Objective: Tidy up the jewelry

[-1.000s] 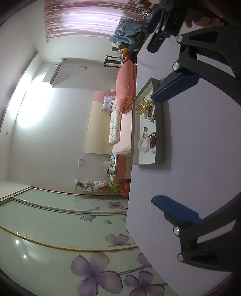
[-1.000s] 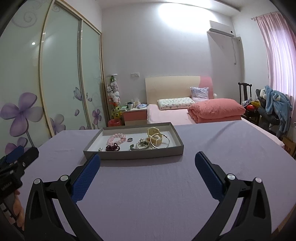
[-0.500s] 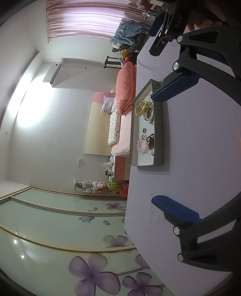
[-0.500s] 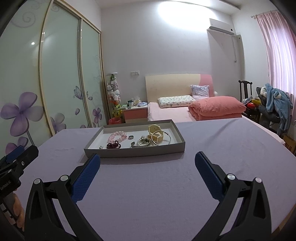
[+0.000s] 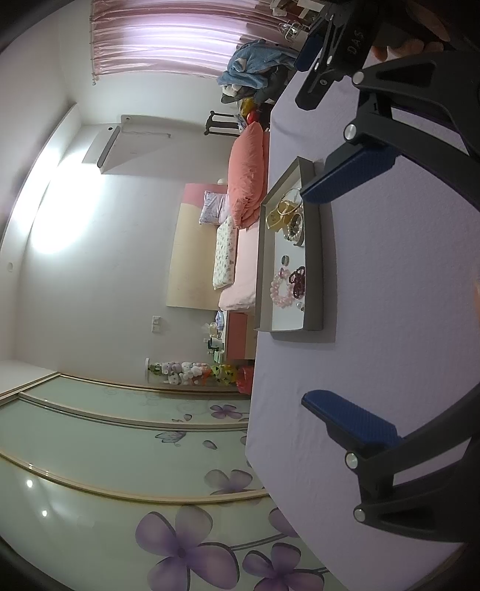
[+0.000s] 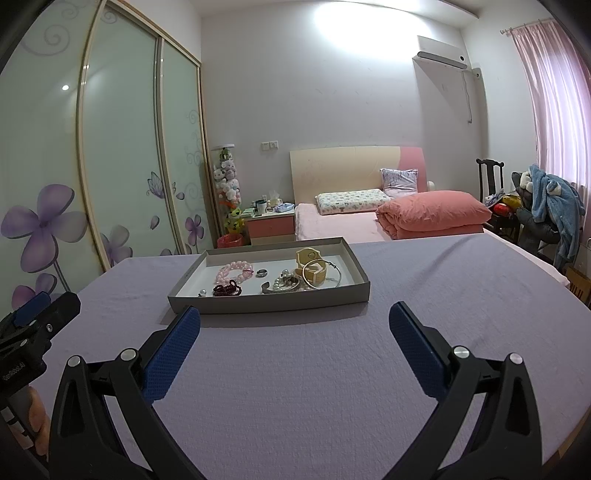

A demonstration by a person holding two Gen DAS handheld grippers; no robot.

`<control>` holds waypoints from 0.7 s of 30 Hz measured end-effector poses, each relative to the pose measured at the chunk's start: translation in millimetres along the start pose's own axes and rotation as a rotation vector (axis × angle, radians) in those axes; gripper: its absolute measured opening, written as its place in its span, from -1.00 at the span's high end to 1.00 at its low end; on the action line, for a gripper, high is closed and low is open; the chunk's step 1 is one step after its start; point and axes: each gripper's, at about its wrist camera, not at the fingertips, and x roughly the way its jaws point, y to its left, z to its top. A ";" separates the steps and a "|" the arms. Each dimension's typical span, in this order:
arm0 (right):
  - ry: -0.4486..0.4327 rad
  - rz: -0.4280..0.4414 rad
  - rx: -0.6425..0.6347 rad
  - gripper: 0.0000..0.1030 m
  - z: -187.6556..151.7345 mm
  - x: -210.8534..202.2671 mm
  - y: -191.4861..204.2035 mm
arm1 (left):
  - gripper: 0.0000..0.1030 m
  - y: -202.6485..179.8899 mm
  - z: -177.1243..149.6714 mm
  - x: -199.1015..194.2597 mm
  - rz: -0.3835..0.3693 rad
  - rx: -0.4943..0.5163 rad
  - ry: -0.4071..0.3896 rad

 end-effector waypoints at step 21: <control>0.002 0.003 -0.001 -0.97 -2.9 0.5 4.4 | -0.92 0.4 0.9 2.4 0.001 0.001 0.002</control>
